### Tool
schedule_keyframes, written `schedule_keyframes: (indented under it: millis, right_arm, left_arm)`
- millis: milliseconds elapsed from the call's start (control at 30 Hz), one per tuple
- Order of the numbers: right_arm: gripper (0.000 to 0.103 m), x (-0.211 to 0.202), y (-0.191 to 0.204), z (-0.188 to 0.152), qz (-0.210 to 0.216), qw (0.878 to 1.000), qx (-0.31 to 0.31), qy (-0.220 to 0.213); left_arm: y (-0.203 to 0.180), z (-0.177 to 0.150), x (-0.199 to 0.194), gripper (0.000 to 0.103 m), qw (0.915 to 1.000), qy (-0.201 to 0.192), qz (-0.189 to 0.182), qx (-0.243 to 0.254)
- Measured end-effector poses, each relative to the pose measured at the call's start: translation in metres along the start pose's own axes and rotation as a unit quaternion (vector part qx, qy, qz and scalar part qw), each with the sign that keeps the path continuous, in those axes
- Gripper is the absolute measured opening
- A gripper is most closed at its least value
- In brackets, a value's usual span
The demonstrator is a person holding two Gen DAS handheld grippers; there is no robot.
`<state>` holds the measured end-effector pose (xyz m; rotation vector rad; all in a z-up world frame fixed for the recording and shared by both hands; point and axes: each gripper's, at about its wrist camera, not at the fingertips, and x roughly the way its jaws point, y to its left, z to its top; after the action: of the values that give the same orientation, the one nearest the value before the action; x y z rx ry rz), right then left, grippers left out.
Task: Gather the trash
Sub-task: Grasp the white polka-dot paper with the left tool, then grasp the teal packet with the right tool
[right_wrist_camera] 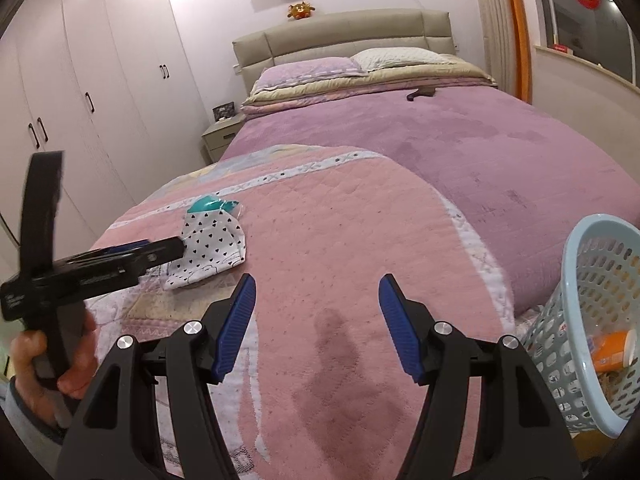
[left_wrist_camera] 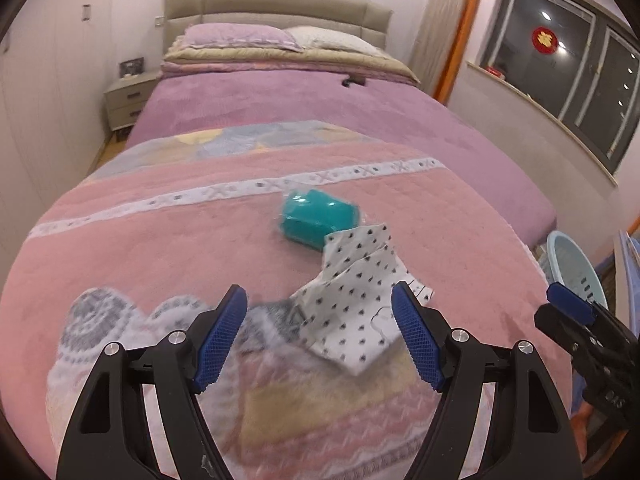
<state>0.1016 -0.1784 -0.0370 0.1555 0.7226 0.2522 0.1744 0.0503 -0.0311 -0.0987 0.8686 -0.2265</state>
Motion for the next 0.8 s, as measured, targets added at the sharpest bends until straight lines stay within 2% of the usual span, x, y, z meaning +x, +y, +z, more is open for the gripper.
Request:
schedule_keyframes:
  millis: [167,233,300,333,533,700,800]
  right_arm:
    - [0.060,0.004,0.004,-0.002,-0.001,1.000,-0.012,0.010]
    - [0.060,0.007,0.006,-0.002,0.000,1.000,-0.016,0.010]
    - [0.060,0.008,0.007,-0.002,-0.001,1.000,-0.018,0.011]
    - [0.060,0.009,0.007,-0.002,-0.002,1.000,-0.018,0.013]
    - [0.060,0.011,0.007,-0.002,-0.003,1.000,-0.019,0.016]
    - [0.060,0.012,0.008,0.000,-0.002,1.000,-0.018,0.017]
    - [0.060,0.013,0.008,0.000,0.000,1.000,-0.021,0.021]
  left_arm:
    - [-0.011,-0.002,0.020,0.068,0.9993,0.011,0.022,0.030]
    - [-0.013,-0.003,0.019,0.054,0.9989,0.008,0.020,0.042]
    - [-0.018,-0.006,0.018,0.048,0.9986,0.006,0.013,0.051]
    - [-0.020,-0.007,0.017,0.041,0.9982,0.005,0.015,0.057]
    - [-0.035,-0.013,0.015,0.018,0.9963,0.001,0.020,0.084]
    - [-0.046,-0.018,0.003,0.007,0.9955,-0.011,0.018,0.092]
    - [-0.044,-0.020,-0.008,0.006,0.9966,-0.022,0.017,0.077]
